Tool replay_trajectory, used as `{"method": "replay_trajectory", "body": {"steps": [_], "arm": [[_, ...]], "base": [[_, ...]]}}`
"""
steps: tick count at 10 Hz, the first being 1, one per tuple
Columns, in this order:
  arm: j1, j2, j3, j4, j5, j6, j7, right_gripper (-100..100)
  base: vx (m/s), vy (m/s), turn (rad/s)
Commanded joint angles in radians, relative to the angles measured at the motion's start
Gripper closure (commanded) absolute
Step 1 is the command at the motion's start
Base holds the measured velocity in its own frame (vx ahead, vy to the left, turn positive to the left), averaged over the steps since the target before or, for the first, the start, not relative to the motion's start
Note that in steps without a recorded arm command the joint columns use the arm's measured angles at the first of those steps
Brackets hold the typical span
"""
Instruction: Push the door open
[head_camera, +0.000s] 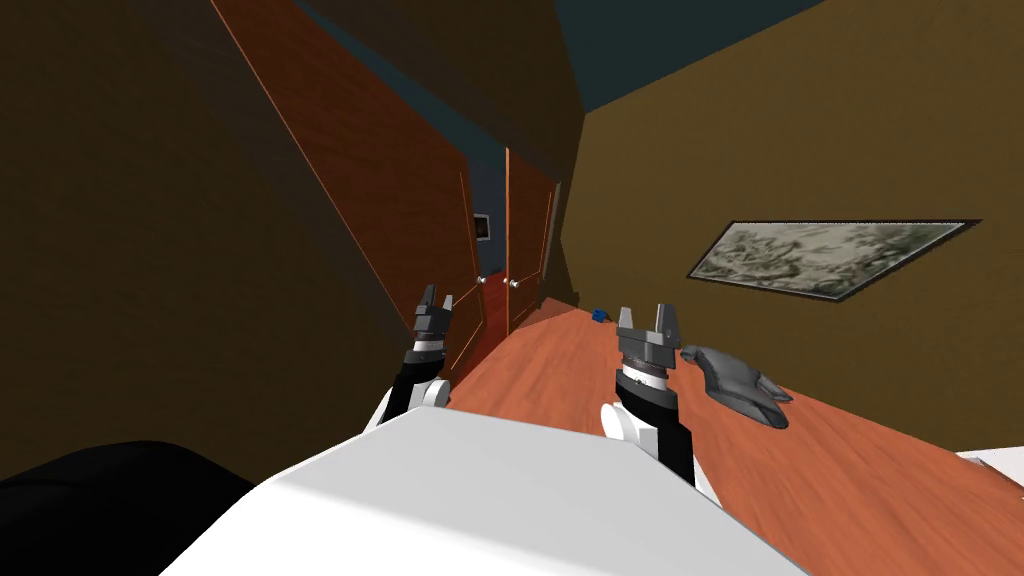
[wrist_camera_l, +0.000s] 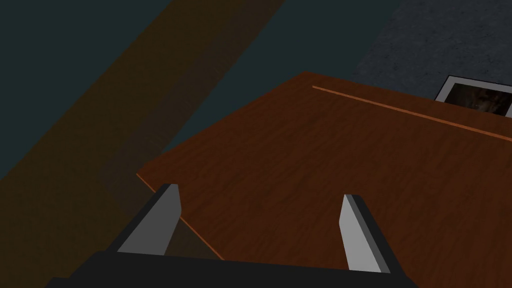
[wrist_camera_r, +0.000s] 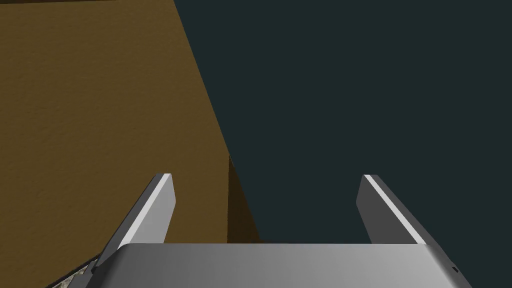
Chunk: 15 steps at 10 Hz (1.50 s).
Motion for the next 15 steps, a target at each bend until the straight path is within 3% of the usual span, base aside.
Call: {"method": "replay_trajectory", "body": {"steps": [1,14,15], "arm": [[-0.013,-0.006,0.005,0.034,-0.012,-0.002,-0.03,-100],[-0.095,-0.04,0.013,0.264,-0.092,-0.041,-0.212,-100],[-0.108,-0.043,0.014,0.299,-0.105,-0.046,-0.24,-100]], "base": [[0.155,-0.073,0.234],[0.099,-0.071,0.175],[0.083,-0.101,0.251]]}}
